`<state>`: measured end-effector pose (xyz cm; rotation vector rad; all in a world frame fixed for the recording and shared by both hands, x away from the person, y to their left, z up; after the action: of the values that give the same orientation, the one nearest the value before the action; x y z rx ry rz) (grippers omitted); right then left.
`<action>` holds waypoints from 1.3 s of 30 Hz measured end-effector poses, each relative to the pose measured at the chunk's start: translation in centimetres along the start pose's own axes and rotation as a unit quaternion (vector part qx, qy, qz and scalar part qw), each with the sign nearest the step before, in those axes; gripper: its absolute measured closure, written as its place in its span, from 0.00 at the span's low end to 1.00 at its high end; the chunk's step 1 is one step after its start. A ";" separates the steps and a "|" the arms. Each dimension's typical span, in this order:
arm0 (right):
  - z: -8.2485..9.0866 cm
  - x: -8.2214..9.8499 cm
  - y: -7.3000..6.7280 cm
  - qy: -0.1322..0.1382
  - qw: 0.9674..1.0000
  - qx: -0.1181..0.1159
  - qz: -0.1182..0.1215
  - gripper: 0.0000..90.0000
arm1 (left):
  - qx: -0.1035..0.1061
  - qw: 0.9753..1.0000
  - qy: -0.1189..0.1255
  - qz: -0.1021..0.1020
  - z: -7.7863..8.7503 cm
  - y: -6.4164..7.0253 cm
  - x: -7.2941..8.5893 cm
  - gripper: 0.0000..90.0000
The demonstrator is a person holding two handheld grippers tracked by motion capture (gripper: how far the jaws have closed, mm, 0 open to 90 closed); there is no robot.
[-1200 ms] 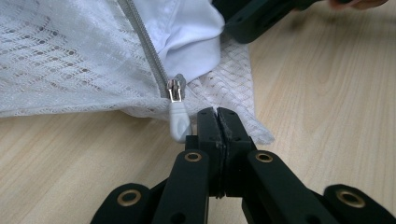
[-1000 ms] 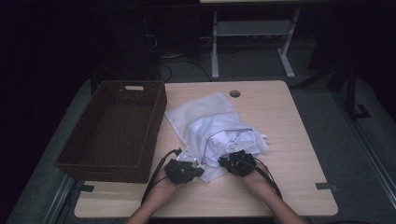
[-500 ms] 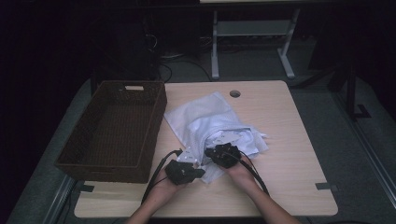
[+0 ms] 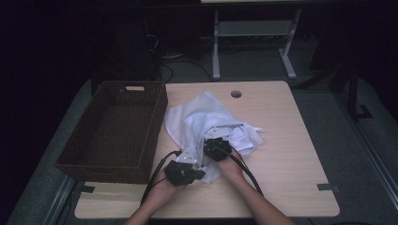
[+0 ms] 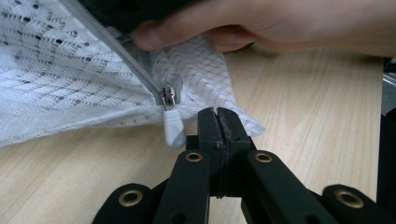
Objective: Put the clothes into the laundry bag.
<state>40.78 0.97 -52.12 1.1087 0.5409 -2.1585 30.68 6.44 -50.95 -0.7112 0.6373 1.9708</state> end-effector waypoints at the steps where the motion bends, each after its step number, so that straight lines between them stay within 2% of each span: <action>1: 0.4 0.1 -0.2 -0.004 1.000 -0.004 0.008 0.96 | -0.001 1.000 -0.001 0.000 0.0 0.0 0.0 1.00; 4: 1.9 0.6 -0.6 -0.013 0.999 -0.019 0.028 0.88 | -0.005 1.000 -0.005 -0.001 -0.1 -0.2 0.2 0.99; 6: 3.8 1.0 -0.7 -0.012 0.998 -0.031 0.044 0.83 | -0.007 1.000 -0.006 0.000 -0.1 -0.3 0.2 0.99; 8: 5.2 1.0 -0.5 -0.009 0.998 -0.035 0.047 0.79 | -0.009 1.000 -0.007 0.001 -0.1 -0.3 0.2 0.99; 10: 7.3 1.0 0.1 -0.003 0.998 -0.043 0.044 0.75 | -0.013 1.000 -0.008 0.000 0.0 -0.4 0.2 0.99; 13: 10.1 1.3 1.7 0.002 0.999 -0.034 0.038 0.69 | -0.015 1.000 -0.011 0.000 0.0 -0.5 0.3 0.99; 15: 11.4 1.7 2.9 0.003 0.999 -0.024 0.034 0.66 | -0.015 1.000 -0.011 0.001 0.0 -0.5 0.3 0.99; 19: 13.2 2.9 6.3 -0.004 1.000 0.016 0.025 0.58 | -0.017 1.000 -0.016 0.002 0.0 -0.6 0.4 0.99; 21: 13.7 3.0 7.8 0.002 0.999 0.030 0.011 0.53 | -0.017 1.000 -0.018 0.002 0.0 -0.6 0.5 1.00; 23: 13.6 2.9 8.6 0.005 1.000 0.025 -0.001 0.46 | -0.018 1.000 -0.020 0.001 -0.1 -0.6 0.5 1.00; 25: 13.0 2.9 8.9 -0.001 1.000 0.017 -0.002 0.43 | -0.018 1.000 -0.021 0.001 -0.1 -0.7 0.6 1.00; 27: 11.9 3.0 8.8 -0.007 1.000 0.001 -0.009 0.46 | -0.018 1.000 -0.022 0.004 -0.2 -0.7 0.6 1.00; 28: 11.3 3.2 8.7 -0.016 1.000 -0.001 -0.008 0.57 | -0.019 1.000 -0.021 0.005 -0.2 -0.7 0.6 0.99; 29: 10.7 3.5 8.7 -0.024 1.000 -0.001 -0.002 0.70 | -0.020 1.000 -0.023 0.003 -0.2 -0.7 0.6 0.99; 31: 10.0 3.7 8.4 -0.030 0.999 -0.007 0.015 0.90 | -0.021 0.999 -0.025 0.001 -0.2 -0.7 0.7 0.99; 34: 10.1 3.2 6.8 -0.024 0.999 -0.036 0.025 0.95 | -0.021 0.999 -0.025 0.001 -0.3 -0.8 0.7 0.99; 39: 9.6 2.5 2.7 -0.029 0.993 -0.091 0.064 0.96 | -0.023 0.999 -0.022 0.000 -0.2 -0.8 0.6 0.99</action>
<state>36.16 -7.68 -49.03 0.9533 0.6108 -1.9822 31.18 7.07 -51.62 -0.6928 0.5674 2.0007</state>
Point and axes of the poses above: each handheld gripper's, and its own axes: z roughly backward along the jaws, x roughly out of its underside, y roughly to its right, the point moved 9 cm from there along -z, roughly forward along the jaws, and after that the axes turned 1 degree about y, right-handed, at the moved point
